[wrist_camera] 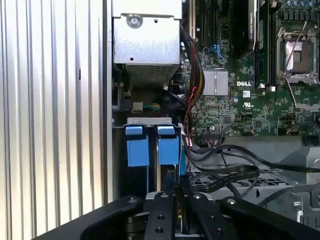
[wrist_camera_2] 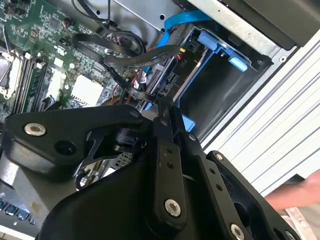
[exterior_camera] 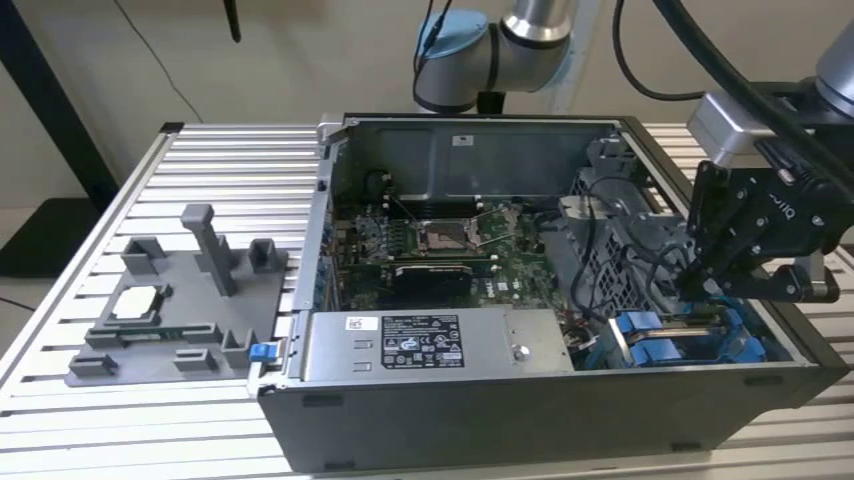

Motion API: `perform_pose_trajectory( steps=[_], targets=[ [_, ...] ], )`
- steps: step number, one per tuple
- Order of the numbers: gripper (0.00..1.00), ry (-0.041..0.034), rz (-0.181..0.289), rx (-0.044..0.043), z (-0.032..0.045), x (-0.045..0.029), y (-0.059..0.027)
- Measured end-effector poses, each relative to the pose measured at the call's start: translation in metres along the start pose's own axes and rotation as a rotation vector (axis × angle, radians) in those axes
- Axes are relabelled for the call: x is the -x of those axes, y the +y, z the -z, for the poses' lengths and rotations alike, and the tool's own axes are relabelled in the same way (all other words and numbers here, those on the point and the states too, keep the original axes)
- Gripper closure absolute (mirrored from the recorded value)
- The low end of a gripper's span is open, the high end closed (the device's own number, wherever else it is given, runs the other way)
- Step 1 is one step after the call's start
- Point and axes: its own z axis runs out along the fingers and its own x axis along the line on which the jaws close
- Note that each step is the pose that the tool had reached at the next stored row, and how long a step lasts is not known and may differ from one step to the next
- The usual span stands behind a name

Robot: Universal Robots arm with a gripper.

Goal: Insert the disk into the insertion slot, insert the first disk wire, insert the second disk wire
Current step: 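Insert the second disk wire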

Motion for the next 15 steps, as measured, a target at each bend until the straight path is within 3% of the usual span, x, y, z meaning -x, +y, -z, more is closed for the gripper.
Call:
perform_pose_trajectory(
  steps=[5,15],
  targets=[
    [1.0,0.0078,0.0,-0.0081,-0.0057,-0.0003,-0.0003],
    [1.0,0.01,0.001,-0.0426,-0.017,-0.0002,-0.001]
  ],
)
